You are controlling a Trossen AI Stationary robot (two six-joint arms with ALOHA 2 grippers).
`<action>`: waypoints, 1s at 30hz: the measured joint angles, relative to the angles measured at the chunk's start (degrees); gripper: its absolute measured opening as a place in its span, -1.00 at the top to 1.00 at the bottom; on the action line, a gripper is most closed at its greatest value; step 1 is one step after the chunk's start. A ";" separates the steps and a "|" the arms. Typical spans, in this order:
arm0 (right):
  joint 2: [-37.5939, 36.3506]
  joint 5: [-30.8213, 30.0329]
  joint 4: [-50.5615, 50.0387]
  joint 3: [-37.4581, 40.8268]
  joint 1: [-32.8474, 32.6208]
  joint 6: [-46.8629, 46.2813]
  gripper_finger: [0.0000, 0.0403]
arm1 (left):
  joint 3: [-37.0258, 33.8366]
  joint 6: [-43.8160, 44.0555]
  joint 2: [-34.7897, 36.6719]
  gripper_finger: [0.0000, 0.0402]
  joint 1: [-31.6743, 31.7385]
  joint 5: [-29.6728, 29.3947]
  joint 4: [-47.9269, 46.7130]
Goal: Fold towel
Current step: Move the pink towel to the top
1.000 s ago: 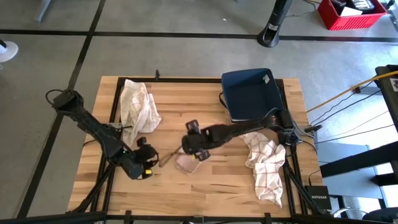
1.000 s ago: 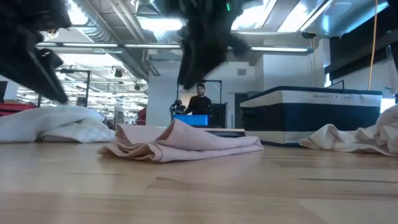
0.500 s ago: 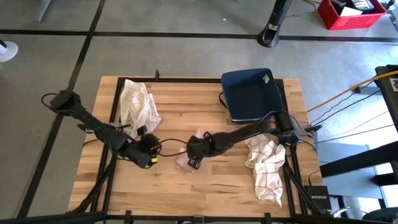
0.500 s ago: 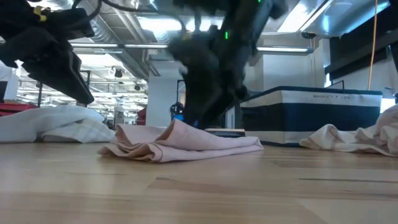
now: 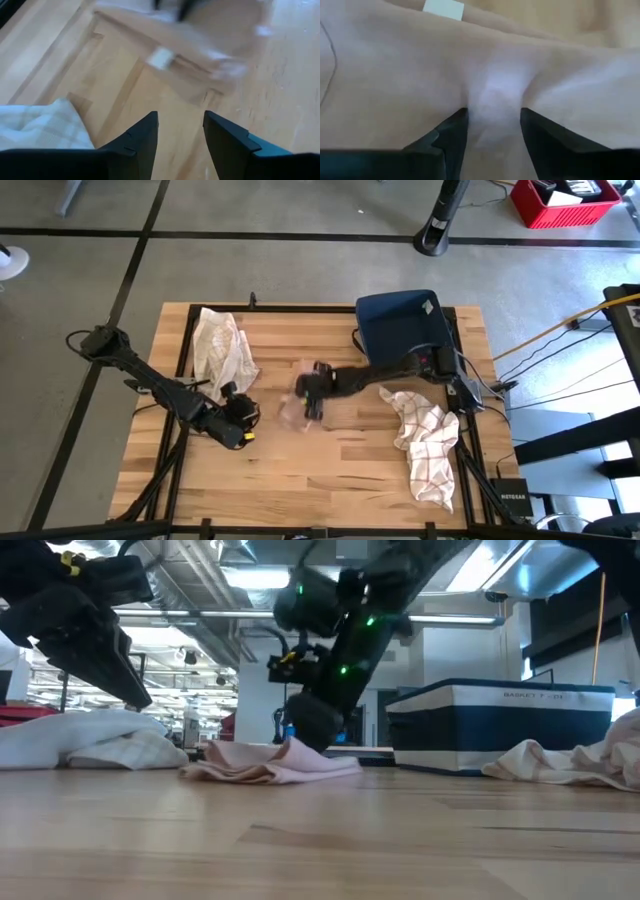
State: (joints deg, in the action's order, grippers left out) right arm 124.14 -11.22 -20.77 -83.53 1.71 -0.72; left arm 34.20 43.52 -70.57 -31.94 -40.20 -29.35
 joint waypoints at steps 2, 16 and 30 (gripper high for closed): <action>0.06 3.15 1.75 0.05 2.84 7.14 0.08 | 0.00 0.04 0.02 0.25 -0.32 0.10 0.11; -0.10 12.62 -24.17 -16.97 6.24 7.02 0.08 | 1.86 -6.03 0.02 0.25 2.75 1.95 4.71; -26.75 7.38 -8.44 9.14 -1.69 -5.12 0.08 | 1.88 -36.59 -7.83 0.25 26.03 25.49 30.51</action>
State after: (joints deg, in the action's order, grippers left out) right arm 97.38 -3.84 -29.21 -74.38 0.01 -5.83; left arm 36.07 6.93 -78.40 -5.91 -14.71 1.16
